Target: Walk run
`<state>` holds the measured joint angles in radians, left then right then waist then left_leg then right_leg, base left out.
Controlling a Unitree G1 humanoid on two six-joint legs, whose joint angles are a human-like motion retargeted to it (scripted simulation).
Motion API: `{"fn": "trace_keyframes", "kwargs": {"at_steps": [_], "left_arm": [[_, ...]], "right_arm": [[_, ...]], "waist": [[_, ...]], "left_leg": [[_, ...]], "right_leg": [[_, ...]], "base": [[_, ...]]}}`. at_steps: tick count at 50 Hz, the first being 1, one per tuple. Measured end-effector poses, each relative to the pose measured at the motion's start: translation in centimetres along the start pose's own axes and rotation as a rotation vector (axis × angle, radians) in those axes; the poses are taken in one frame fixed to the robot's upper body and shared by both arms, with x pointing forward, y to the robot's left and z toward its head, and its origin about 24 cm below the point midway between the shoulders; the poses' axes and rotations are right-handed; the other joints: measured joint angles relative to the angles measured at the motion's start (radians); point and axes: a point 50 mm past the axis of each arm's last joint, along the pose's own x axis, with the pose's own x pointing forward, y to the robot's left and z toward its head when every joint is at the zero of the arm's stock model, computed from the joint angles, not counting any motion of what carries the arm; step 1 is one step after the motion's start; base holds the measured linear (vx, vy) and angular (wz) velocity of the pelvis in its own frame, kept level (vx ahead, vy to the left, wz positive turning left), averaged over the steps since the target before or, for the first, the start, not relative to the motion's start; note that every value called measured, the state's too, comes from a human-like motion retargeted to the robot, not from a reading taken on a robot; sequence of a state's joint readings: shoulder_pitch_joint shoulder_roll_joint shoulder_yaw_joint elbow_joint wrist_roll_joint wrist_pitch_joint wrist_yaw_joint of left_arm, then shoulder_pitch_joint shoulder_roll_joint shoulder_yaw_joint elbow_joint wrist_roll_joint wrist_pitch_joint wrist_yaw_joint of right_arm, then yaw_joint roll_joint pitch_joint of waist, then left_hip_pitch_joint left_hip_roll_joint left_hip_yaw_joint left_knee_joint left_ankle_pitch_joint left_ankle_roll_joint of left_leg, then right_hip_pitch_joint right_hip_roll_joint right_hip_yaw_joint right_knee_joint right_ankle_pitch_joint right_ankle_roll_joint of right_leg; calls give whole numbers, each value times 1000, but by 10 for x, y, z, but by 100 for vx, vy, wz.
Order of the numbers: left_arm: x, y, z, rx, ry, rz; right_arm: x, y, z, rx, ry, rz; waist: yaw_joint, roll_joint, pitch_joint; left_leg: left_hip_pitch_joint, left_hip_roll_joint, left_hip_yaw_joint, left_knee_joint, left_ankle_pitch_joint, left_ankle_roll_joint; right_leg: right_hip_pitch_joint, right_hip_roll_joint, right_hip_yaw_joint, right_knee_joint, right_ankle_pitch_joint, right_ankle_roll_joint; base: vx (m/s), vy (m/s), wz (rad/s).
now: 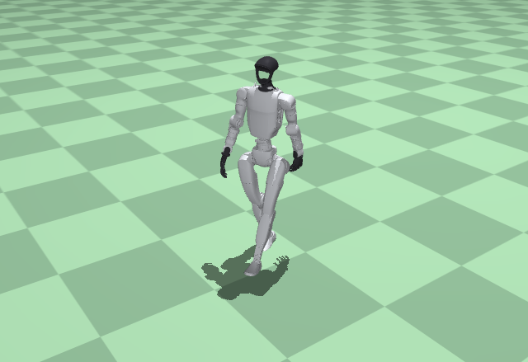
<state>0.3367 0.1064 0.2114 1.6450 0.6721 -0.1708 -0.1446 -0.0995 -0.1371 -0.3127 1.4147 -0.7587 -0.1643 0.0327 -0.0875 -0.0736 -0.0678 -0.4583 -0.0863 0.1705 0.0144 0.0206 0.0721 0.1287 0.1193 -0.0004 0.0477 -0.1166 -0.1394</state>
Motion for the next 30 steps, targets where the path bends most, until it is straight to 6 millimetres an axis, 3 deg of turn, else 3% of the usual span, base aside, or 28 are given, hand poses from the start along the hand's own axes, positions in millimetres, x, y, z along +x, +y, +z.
{"fn": "trace_keyframes", "kwargs": {"at_steps": [4,7,10,13,15,18,20,23,27,30], "left_arm": [[-3,18,4,-32,11,55],[-5,33,15,-104,-16,99],[-10,55,37,-192,-82,147],[-19,78,74,-242,-195,199],[-26,89,102,-242,-277,223],[-39,103,140,-185,-409,274],[-50,112,162,-127,-500,312],[-69,126,188,-22,-616,368],[-90,142,209,104,-690,449],[-95,148,211,157,-676,487]], "right_arm": [[-9,26,-41,0,149,80],[-24,54,-76,20,281,152],[-40,79,-102,65,384,242],[-50,90,-114,76,448,343],[-55,95,-120,71,483,390],[-58,101,-125,73,474,403],[-59,103,-127,74,456,393],[-59,101,-128,69,449,362],[-55,97,-125,97,439,324],[-54,98,-121,132,431,320]], "waist": [[41,-8,-45],[38,-35,-79],[8,-13,-72],[-15,37,-56],[-16,62,-44],[-65,100,-34],[-115,122,-31],[-164,124,-27],[-210,97,-10],[-210,109,-5]], "left_leg": [[23,12,19,65,90,27],[36,-21,-49,114,77,61],[95,16,-31,146,6,81],[175,64,-39,133,-53,75],[217,77,-34,127,-81,72],[299,97,-12,85,-104,61],[341,97,-25,64,-120,55],[401,71,-19,47,-155,50],[494,16,-13,39,-209,38],[556,24,12,28,-241,11]], "right_leg": [[38,-3,-1,49,98,63],[36,-42,-29,140,303,183],[-26,23,42,344,533,332],[-144,79,6,580,633,394],[-228,60,-15,690,532,364],[-337,-16,-102,717,385,273],[-404,-60,-143,670,296,220],[-459,-131,-176,458,250,200],[-500,-212,-206,137,223,207],[-544,-174,-165,-59,187,188]], "base": [[93,-5,-65],[103,-4,-31],[87,-8,10],[73,-14,-12],[63,-1,-48],[73,-3,22],[56,-4,59],[69,-11,20],[56,-11,6],[71,-23,-38]]}}
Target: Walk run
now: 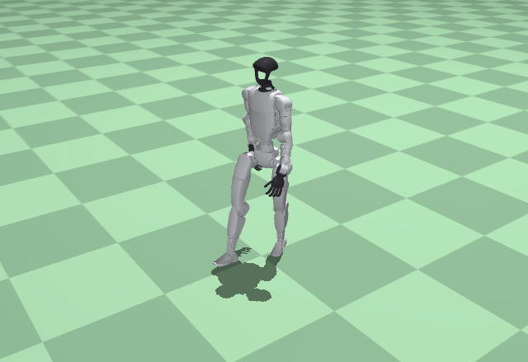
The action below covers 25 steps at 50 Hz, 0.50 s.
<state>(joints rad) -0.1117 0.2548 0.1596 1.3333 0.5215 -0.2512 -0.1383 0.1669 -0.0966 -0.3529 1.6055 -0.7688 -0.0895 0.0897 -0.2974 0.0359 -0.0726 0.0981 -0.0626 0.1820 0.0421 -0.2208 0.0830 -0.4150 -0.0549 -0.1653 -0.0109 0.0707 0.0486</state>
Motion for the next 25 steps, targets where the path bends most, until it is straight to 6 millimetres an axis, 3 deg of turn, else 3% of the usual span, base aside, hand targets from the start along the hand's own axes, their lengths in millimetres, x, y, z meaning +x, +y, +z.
{"fn": "trace_keyframes", "kwargs": {"at_steps": [3,5,7,10,13,15,17,20,25], "left_arm": [[-2,-6,-12,21,54,-19],[-5,-17,-25,16,107,-51],[-10,-36,-42,5,177,-109],[-25,-66,-71,-9,298,-211],[-45,-98,-101,-3,395,-281],[-58,-111,-117,-10,443,-306],[-70,-122,-130,-22,490,-340],[-87,-138,-145,-60,559,-386],[-114,-157,-167,-181,663,-411]], "right_arm": [[0,0,3,16,-4,4],[0,-1,5,28,-2,-2],[0,-2,3,52,0,-16],[-1,-4,1,83,2,-34],[-2,-10,3,112,12,-38],[-2,-15,12,107,-6,-43],[-3,-23,27,91,-52,-64],[-6,-40,55,51,-148,-130],[-19,-69,100,-53,-312,-269]], "waist": [[0,13,-3],[-26,28,-9],[-83,45,-11],[-118,56,-18],[-103,21,-31],[-70,-25,-44],[-63,-43,-46],[-28,-63,-37],[85,-99,-26]], "left_leg": [[40,10,22,11,-10,-35],[49,24,4,38,14,-64],[55,46,-50,84,97,-111],[45,71,-94,198,345,-206],[-52,47,-122,473,606,-298],[-136,18,-95,665,741,-295],[-228,38,-88,793,698,-246],[-354,70,-64,877,533,-173],[-513,84,-26,678,351,-83]], "right_leg": [[1,27,-46,-59,2,-34],[5,33,-55,-3,14,-115],[27,9,-129,25,52,-107],[77,8,-102,61,78,-126],[129,-11,-76,91,26,-176],[167,-15,-45,86,0,-202],[205,-5,-40,79,-30,-215],[257,17,-14,65,-55,-223],[326,85,115,52,-92,-250]], "base": [[80,-33,-22],[71,-28,72],[73,-30,131],[86,-44,59],[87,-46,-19],[68,-41,-73],[66,-41,-28],[61,-36,-63],[62,-32,-139]]}}
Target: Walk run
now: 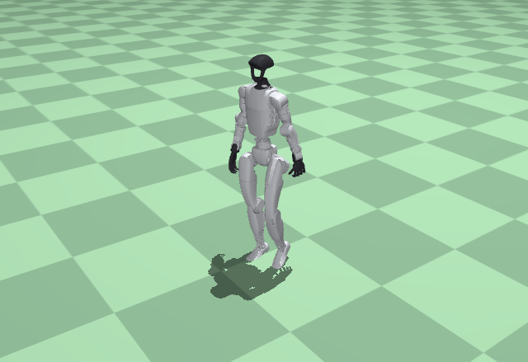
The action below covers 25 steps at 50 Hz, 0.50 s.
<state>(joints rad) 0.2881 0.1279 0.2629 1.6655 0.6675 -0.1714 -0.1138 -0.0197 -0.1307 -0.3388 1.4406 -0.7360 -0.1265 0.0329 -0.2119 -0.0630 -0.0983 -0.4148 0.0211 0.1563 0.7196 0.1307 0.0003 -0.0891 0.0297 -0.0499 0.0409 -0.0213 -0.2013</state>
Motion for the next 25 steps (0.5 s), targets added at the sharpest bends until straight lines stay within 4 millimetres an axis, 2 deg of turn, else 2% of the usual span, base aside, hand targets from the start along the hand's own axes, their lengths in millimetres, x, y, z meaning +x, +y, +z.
{"fn": "trace_keyframes", "kwargs": {"at_steps": [4,7,9,10,11,12,14,16,18,20,22,23,25], "left_arm": [[-1,-9,-15,-48,55,-34],[-2,-9,-20,-47,73,-39],[-2,-6,-19,-34,72,-31],[-2,-4,-18,-26,69,-24],[-2,0,-16,-18,65,-14],[-3,5,-13,-11,62,-3],[-3,12,-8,0,52,21],[-3,19,-1,-3,35,44],[-4,26,10,-23,2,65],[-5,37,25,-52,-40,83],[-9,52,41,-66,-86,110],[-11,59,50,-74,-114,129],[-16,72,70,-89,-178,164]], "right_arm": [[2,-23,29,-45,-89,-74],[1,-34,39,-43,-116,-102],[1,-36,39,-28,-115,-107],[1,-36,38,-18,-111,-107],[1,-35,35,-5,-101,-102],[1,-33,30,8,-88,-96],[1,-25,16,32,-47,-73],[-1,-13,-3,49,14,-35],[-4,2,-23,54,88,14],[-8,19,-41,59,156,64],[-13,35,-55,69,203,115],[-15,41,-61,61,217,146],[-19,49,-69,21,239,209]], "waist": [[52,18,30],[74,27,44],[93,24,53],[99,24,58],[101,28,61],[105,30,60],[127,28,40],[158,18,15],[162,-3,-1],[163,-18,1],[139,10,-5],[127,27,-10],[126,46,-17]], "left_leg": [[-37,-10,-46,-356,2,24],[-48,-39,-90,-580,-59,50],[-53,-71,-156,-680,-81,-11],[-54,-71,-151,-709,-88,-61],[-51,-66,-139,-701,-87,-83],[-48,-64,-133,-687,-81,-89],[-40,-69,-143,-640,-47,-48],[-26,-71,-125,-620,-7,-20],[-14,-95,-152,-582,-34,21],[-7,-90,-167,-538,-80,23],[45,-37,-108,-550,-118,32],[75,-16,-111,-567,-135,32],[118,16,-81,-579,-172,31]], "right_leg": [[66,75,70,9,-44,-20],[123,113,109,13,-73,-28],[163,127,137,17,-86,-29],[184,134,147,21,-92,-30],[200,145,148,30,-94,-29],[213,154,151,37,-91,-27],[229,159,157,56,-59,-8],[237,147,146,91,12,32],[232,127,130,158,145,96],[198,126,149,277,329,200],[121,170,113,438,452,294],[81,181,68,509,499,329],[7,157,-7,620,508,358]], "base": [[61,-22,-111],[66,-18,-82],[75,-15,-80],[82,-14,-59],[82,-13,-47],[88,-11,-40],[87,-9,-70],[89,-9,-97],[102,-12,-70],[78,-14,-53],[77,-19,-15],[73,-22,-43],[59,-16,-104]]}}
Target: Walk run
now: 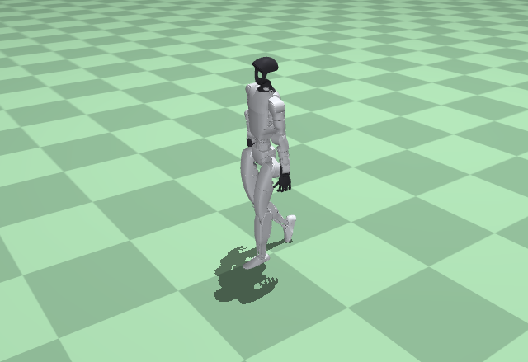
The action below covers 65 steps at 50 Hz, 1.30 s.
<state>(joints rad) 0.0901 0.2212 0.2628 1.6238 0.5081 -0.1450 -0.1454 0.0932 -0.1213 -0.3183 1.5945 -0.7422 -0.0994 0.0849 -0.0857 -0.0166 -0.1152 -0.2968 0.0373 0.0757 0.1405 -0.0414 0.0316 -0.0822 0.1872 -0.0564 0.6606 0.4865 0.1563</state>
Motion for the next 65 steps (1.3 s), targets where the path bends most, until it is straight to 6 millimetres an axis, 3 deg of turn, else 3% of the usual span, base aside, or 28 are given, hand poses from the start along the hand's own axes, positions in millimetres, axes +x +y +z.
{"fn": "trace_keyframes", "kwargs": {"at_steps": [3,7,13,17,22,24,27,29,30,32,33,35,39,43,47,52,55,57,60,62,63,65], "left_arm": [[-1,16,36,10,-94,48],[-8,37,79,72,-232,118],[-24,65,120,144,-392,220],[-29,75,130,153,-421,256],[-20,60,114,135,-383,217],[-13,43,98,130,-355,177],[-2,14,66,145,-272,98],[2,-5,41,192,-197,46],[3,-11,29,222,-160,26],[3,-18,5,300,-83,0],[2,-21,-7,343,-43,-10],[0,-25,-29,411,39,-25],[-5,-42,-63,382,159,-106],[-13,-58,-89,246,218,-215],[-19,-68,-107,111,266,-233],[-22,-67,-115,58,298,-222],[-21,-59,-111,69,302,-198],[-19,-54,-107,76,293,-173],[-14,-44,-92,75,250,-134],[-10,-33,-75,76,209,-99],[-8,-26,-65,84,186,-78],[-4,-8,-38,95,124,-20]], "right_arm": [[0,8,-11,-66,27,28],[-1,12,-24,-71,51,-6],[-1,20,-30,56,77,19],[-1,27,-29,170,62,41],[-2,38,-35,214,91,76],[-3,40,-39,208,112,81],[-4,37,-45,200,132,70],[-4,34,-44,212,130,51],[-3,32,-41,219,122,41],[-1,28,-31,224,82,23],[-1,26,-25,223,60,17],[1,18,-10,211,22,1],[1,-11,28,141,-82,-75],[-8,-45,73,39,-245,-194],[-24,-76,113,-46,-382,-308],[-40,-98,142,-55,-478,-389],[-39,-98,141,-19,-486,-387],[-33,-91,130,4,-459,-360],[-20,-70,104,24,-380,-303],[-11,-51,84,41,-309,-261],[-7,-41,72,55,-270,-237],[-2,-20,55,66,-208,-170]], "waist": [[-19,28,11],[-118,58,26],[-203,34,44],[-210,45,49],[-217,70,37],[-255,92,28],[-276,127,16],[-282,112,13],[-277,91,9],[-259,39,4],[-251,21,1],[-240,-3,1],[-151,-53,33],[-89,-59,78],[-48,-34,112],[-25,-24,113],[-33,-37,87],[2,-44,62],[37,-74,29],[40,-92,15],[37,-86,13],[25,-47,10]], "left_leg": [[62,24,39,-20,-30,0],[144,16,33,-56,-62,-5],[288,-52,118,-100,-129,-10],[368,-54,180,-109,-175,-41],[432,-38,213,-70,-161,-106],[441,-22,184,-35,-91,-150],[432,11,153,67,132,-230],[390,1,110,212,325,-265],[357,-14,99,303,403,-274],[277,-54,88,494,500,-237],[233,-61,79,573,499,-214],[143,-55,61,702,393,-178],[-5,-42,77,732,231,-106],[-78,-11,102,510,137,-16],[-114,-45,59,182,141,-3],[-152,-97,118,-110,21,-45],[-141,-132,158,-130,49,60],[-136,-126,161,-88,75,81],[-119,-152,116,-58,124,101],[-114,-166,87,-18,85,135],[-97,-151,94,-6,64,142],[-56,-67,120,6,23,128]], "right_leg": [[-111,-34,-60,86,-182,-66],[-244,-52,-55,3,-343,-72],[-302,-231,-187,-432,-383,-131],[-353,-204,-180,-685,-391,-163],[-351,-165,-202,-683,-343,-279],[-342,-171,-220,-652,-298,-274],[-315,-150,-165,-602,-338,-310],[-281,-167,-157,-578,-376,-341],[-254,-187,-166,-574,-392,-350],[-210,-199,-118,-576,-417,-363],[-190,-200,-101,-576,-430,-362],[-152,-203,-79,-582,-445,-352],[-72,-172,24,-608,-451,-345],[19,-129,64,-627,-474,-339],[96,-71,97,-629,-513,-336],[177,-45,88,-628,-554,-325],[207,-58,34,-615,-546,-291],[225,-56,52,-592,-509,-249],[241,-93,23,-529,-363,-136],[226,-109,17,-444,-195,-7],[208,-90,36,-384,-118,59],[135,15,12,-245,7,105]], "base": [[63,-9,-77],[56,-10,2],[59,-17,-56],[58,-19,-89],[75,-31,-51],[85,-32,25],[74,-24,-18],[85,-29,-29],[83,-34,-65],[87,-42,-80],[71,-38,-68],[46,-26,-62],[74,-25,-125],[63,-17,-105],[58,-13,-83],[80,-9,-33],[79,-7,14],[85,-4,-54],[107,-2,-45],[99,-5,4],[93,-19,32],[67,-44,27]]}}
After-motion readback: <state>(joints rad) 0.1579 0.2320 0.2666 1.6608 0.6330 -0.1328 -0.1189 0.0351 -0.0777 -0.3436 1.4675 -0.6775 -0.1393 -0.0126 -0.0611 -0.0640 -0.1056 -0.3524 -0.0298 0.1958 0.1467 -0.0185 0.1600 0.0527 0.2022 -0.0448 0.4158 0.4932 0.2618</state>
